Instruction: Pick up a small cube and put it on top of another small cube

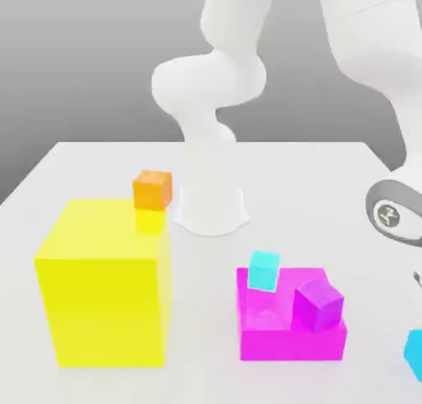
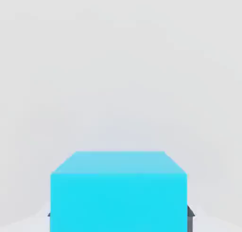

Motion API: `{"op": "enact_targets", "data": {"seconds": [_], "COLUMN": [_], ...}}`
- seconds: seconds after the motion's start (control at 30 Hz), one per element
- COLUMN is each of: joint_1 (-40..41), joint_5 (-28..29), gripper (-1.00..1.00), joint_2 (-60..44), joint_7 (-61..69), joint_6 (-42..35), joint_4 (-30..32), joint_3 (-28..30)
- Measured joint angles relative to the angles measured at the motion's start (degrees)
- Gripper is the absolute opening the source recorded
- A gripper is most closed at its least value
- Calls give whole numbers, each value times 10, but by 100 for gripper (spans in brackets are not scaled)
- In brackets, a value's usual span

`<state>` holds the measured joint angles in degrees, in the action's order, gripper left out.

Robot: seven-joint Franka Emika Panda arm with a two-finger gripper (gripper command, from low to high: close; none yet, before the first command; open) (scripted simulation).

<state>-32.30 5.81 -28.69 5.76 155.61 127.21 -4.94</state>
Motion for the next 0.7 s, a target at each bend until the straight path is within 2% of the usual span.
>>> {"op": "enact_targets", "data": {"seconds": [0.13, 0.4, 0.6, 0.7], "joint_1": [14, 80, 120, 126], "joint_5": [-20, -85, -75, -65], "gripper": [-100, -100, -100, -100], "joint_2": [76, 239, 363, 353], "joint_7": [21, 147, 202, 208], "joint_6": [-55, -117, -161, -126], "joint_4": [21, 123, 201, 225], "joint_3": [-11, -1, 19, 23]}}
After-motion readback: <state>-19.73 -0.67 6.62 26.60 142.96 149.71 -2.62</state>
